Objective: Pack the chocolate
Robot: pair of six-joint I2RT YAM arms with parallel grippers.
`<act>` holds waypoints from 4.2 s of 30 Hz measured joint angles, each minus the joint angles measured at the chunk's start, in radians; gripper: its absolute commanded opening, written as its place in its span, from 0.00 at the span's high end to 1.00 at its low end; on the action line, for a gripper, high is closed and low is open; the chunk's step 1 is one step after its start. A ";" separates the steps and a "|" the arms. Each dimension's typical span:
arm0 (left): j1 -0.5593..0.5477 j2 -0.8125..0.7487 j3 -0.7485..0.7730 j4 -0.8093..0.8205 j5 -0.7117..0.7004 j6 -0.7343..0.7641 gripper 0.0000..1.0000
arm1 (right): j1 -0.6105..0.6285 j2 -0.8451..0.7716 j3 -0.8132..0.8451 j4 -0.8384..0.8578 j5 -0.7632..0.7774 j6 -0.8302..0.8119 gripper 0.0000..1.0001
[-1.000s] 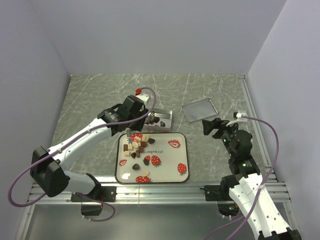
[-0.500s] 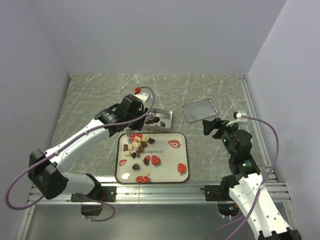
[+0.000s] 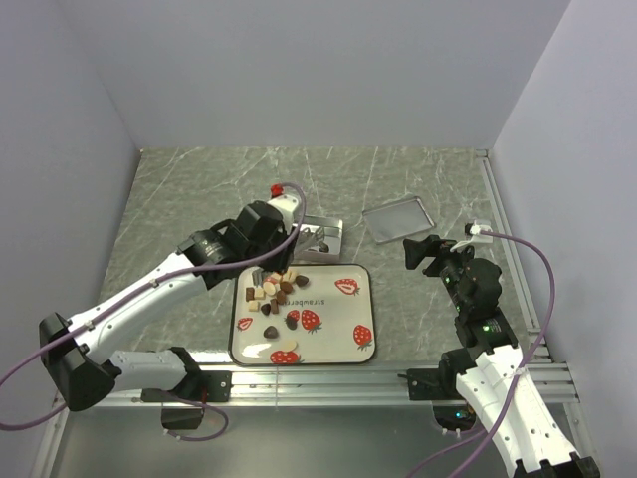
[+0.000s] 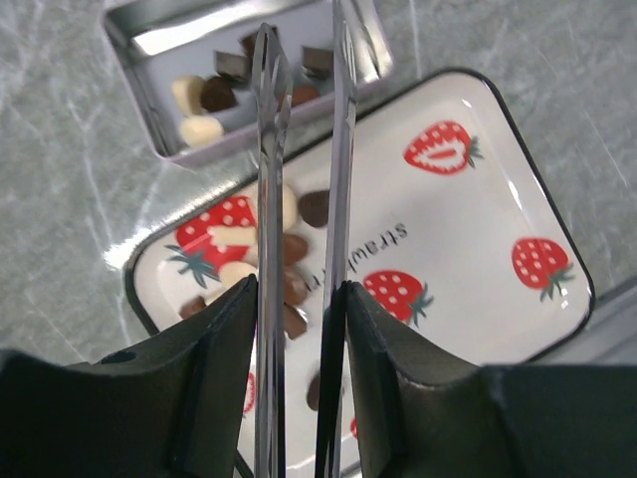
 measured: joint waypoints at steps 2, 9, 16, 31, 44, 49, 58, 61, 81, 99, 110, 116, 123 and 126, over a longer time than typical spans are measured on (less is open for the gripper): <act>-0.037 -0.009 -0.010 -0.019 -0.008 -0.021 0.54 | 0.000 0.000 0.000 0.000 0.000 0.000 0.06; -0.124 -0.065 -0.072 -0.066 -0.041 -0.114 0.53 | 0.000 0.000 0.000 0.001 -0.005 0.000 0.06; -0.189 -0.109 -0.115 -0.114 -0.080 -0.215 0.53 | 0.000 0.004 0.000 0.013 -0.019 0.000 0.06; -0.265 -0.130 -0.175 -0.178 -0.152 -0.354 0.52 | 0.000 0.018 0.000 0.017 -0.035 0.001 0.06; -0.268 -0.093 -0.175 -0.192 -0.182 -0.362 0.51 | 0.000 0.019 0.000 0.023 -0.035 0.000 0.06; -0.268 -0.084 -0.175 -0.190 -0.181 -0.360 0.51 | 0.000 0.019 0.000 0.024 -0.035 0.000 0.06; -0.269 -0.076 -0.175 -0.187 -0.164 -0.361 0.52 | 0.000 0.019 0.000 0.026 -0.035 0.000 0.06; -0.268 -0.076 -0.175 -0.185 -0.148 -0.363 0.52 | 0.000 0.020 0.000 0.031 -0.036 0.000 0.06; -0.277 -0.020 -0.185 -0.175 -0.141 -0.358 0.51 | 0.000 0.063 0.000 0.058 -0.055 0.001 0.06; -0.246 0.038 -0.184 -0.131 -0.140 -0.299 0.65 | 0.000 0.019 0.000 0.059 -0.058 0.000 0.06; -0.245 0.005 -0.181 -0.136 -0.145 -0.299 0.72 | 0.000 0.017 0.000 0.056 -0.057 0.000 0.06; -0.245 -0.018 -0.153 -0.146 -0.155 -0.299 0.73 | 0.000 0.016 0.000 0.051 -0.057 0.000 0.06; -0.245 -0.039 -0.145 -0.160 -0.179 -0.300 0.70 | 0.000 0.012 0.000 0.051 -0.057 0.000 0.06; -0.245 -0.047 -0.138 -0.171 -0.197 -0.300 0.64 | 0.000 0.012 0.000 0.051 -0.057 0.000 0.06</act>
